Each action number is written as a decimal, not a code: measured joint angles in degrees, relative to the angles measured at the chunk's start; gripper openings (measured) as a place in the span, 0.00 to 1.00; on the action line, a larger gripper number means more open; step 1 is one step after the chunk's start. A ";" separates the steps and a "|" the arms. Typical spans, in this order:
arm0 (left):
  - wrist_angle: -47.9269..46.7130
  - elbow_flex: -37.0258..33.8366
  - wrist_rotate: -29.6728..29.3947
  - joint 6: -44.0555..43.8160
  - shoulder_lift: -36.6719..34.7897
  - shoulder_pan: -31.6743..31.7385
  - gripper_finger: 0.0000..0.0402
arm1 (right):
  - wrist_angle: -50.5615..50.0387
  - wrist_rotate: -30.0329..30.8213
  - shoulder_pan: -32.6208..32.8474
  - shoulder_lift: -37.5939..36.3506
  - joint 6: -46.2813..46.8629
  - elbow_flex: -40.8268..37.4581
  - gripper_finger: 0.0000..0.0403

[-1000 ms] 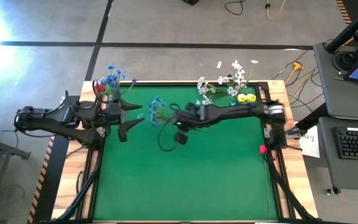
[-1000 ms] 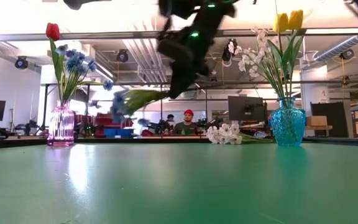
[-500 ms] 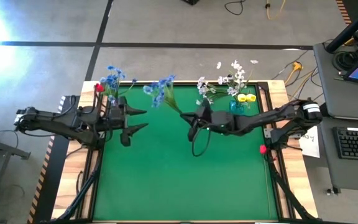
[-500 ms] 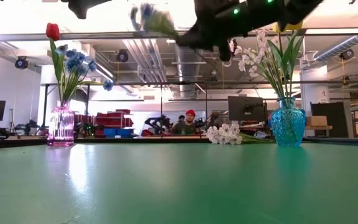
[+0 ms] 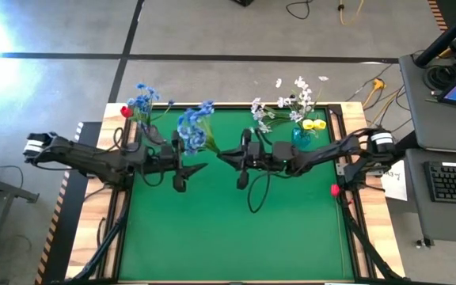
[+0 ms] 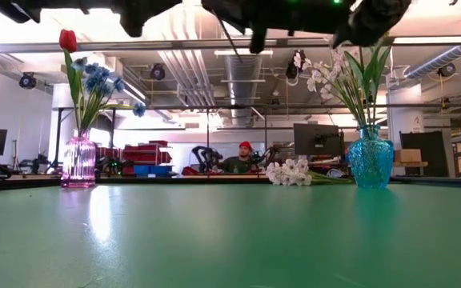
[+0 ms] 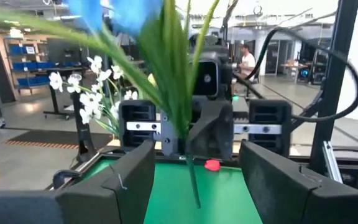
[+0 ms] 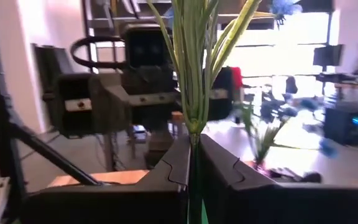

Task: Sort flowers into vase by color
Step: Put the blue flowers into the purple vase

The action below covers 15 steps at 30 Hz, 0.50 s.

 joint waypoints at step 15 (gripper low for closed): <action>5.67 2.85 -0.12 3.02 7.29 0.00 0.43 | -0.68 -2.02 -0.02 7.48 -2.04 6.56 0.03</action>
